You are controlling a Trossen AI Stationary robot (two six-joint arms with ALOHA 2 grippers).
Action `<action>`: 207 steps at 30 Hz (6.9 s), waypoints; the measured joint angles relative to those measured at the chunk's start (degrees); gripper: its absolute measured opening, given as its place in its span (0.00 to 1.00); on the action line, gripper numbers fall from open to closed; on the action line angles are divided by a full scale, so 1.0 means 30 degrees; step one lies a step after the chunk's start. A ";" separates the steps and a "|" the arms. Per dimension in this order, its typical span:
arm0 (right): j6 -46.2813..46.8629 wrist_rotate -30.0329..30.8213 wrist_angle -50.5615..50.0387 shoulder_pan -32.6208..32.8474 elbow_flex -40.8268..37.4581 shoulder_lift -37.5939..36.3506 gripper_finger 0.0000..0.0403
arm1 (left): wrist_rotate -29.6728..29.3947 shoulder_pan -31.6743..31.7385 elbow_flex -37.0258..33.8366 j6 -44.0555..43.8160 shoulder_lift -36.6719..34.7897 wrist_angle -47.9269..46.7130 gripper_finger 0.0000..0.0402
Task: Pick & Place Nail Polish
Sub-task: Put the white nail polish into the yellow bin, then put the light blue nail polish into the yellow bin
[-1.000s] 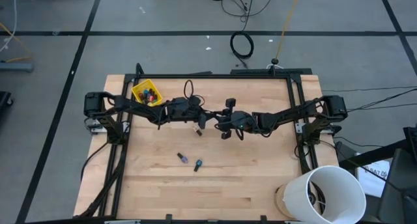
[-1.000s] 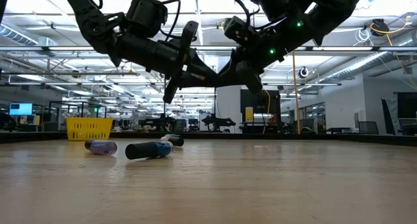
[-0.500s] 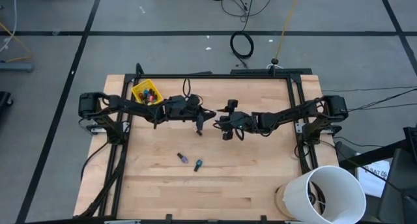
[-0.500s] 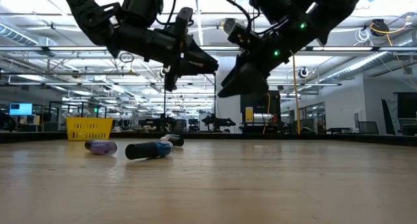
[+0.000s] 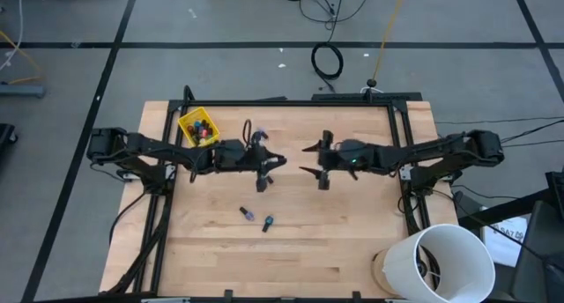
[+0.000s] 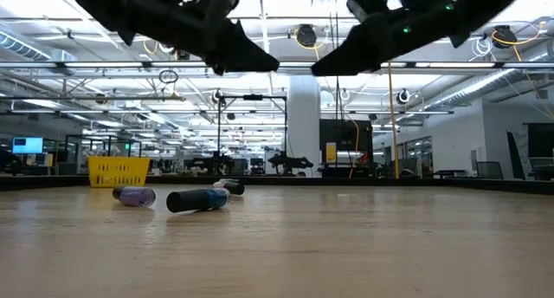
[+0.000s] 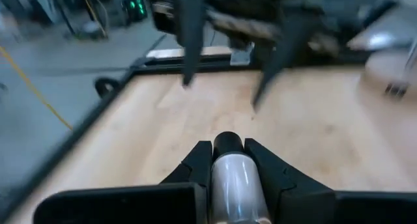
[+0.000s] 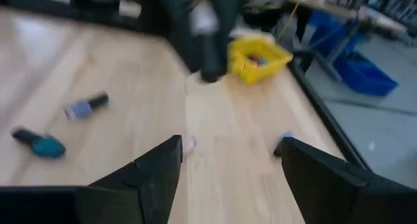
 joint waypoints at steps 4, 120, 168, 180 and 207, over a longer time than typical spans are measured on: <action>0.0565 -0.0701 0.3078 -0.0770 -0.2071 -0.1427 0.59 | -0.2321 -0.1246 0.0000 0.3124 0.0000 -0.0567 0.12; 0.4771 -0.2336 -0.2541 -0.4927 1.1499 1.3783 0.53 | -0.7865 0.9709 -1.2218 -1.1363 -1.3605 -0.2790 0.31; 0.2810 -0.6638 0.3749 -0.4574 -0.1687 -0.3488 0.36 | -0.0122 0.7761 0.5360 0.1455 0.3262 -1.3620 0.63; 0.2441 -0.6665 0.1771 -0.4574 -0.1809 -0.4433 0.35 | 0.2528 1.0438 1.0109 0.3056 0.8805 -1.6391 0.62; 0.2127 -0.6682 0.1546 -0.4574 -0.1809 -0.4418 0.35 | 0.4477 1.1517 0.9836 0.6471 1.0010 -1.8504 0.53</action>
